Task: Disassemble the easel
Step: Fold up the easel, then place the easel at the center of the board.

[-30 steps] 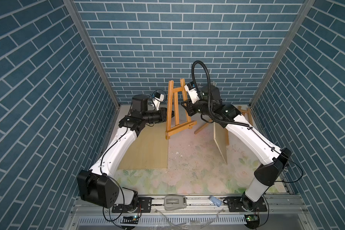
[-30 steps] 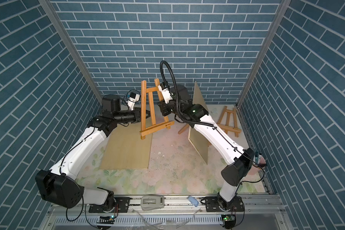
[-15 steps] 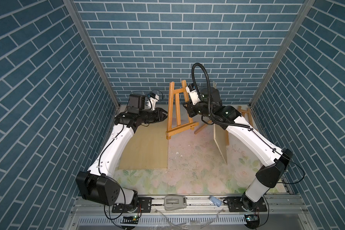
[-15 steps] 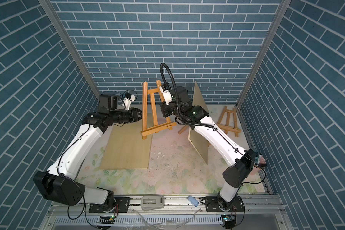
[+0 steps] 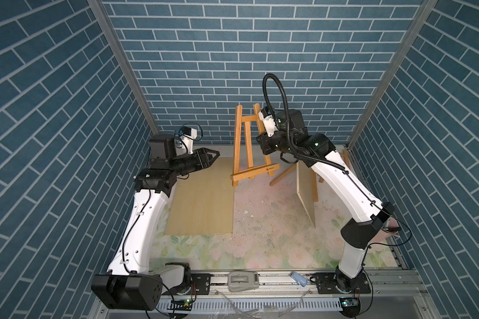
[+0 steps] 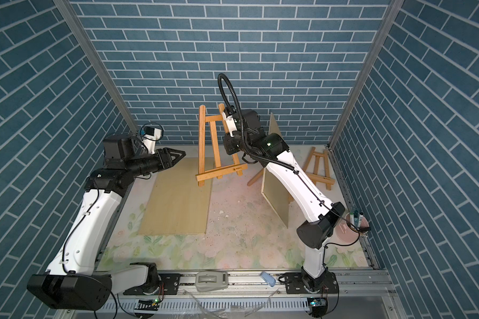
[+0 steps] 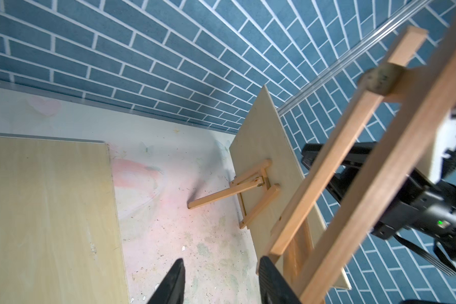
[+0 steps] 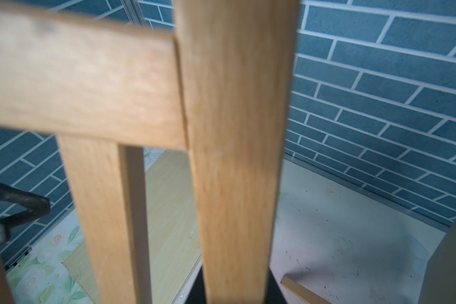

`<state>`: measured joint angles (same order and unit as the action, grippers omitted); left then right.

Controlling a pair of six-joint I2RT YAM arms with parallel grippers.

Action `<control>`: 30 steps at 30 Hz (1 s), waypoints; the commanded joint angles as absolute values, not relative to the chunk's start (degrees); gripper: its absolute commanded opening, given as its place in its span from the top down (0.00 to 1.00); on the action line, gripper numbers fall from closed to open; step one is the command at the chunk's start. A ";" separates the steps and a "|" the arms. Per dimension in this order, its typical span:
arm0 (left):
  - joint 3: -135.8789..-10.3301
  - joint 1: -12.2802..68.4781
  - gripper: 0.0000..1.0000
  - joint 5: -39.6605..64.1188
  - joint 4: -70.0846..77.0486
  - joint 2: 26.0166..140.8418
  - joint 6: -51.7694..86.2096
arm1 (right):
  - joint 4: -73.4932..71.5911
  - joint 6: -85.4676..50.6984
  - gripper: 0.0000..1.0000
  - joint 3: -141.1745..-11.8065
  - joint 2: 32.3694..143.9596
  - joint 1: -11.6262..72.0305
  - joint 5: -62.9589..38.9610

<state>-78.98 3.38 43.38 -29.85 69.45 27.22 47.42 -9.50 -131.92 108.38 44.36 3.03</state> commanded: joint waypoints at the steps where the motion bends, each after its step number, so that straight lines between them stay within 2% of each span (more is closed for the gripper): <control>1: -77.79 3.68 0.52 46.41 -26.25 66.98 26.56 | 54.74 -13.00 1.00 -139.20 112.23 44.41 3.55; 5: -77.59 4.38 0.53 46.06 -27.86 66.43 24.99 | 58.08 -13.74 1.00 -144.71 116.15 44.49 1.25; 11: -76.86 8.31 0.52 45.17 -26.37 67.07 24.89 | 58.14 -14.76 0.99 -145.02 117.05 44.39 0.08; 27: -83.53 17.74 0.52 32.96 -37.33 73.55 16.54 | 58.97 -16.16 0.99 -144.62 117.43 44.48 -0.75; 30: -83.23 17.98 0.59 33.46 -37.21 74.08 16.52 | 58.85 -16.17 0.99 -144.59 117.42 44.47 -0.79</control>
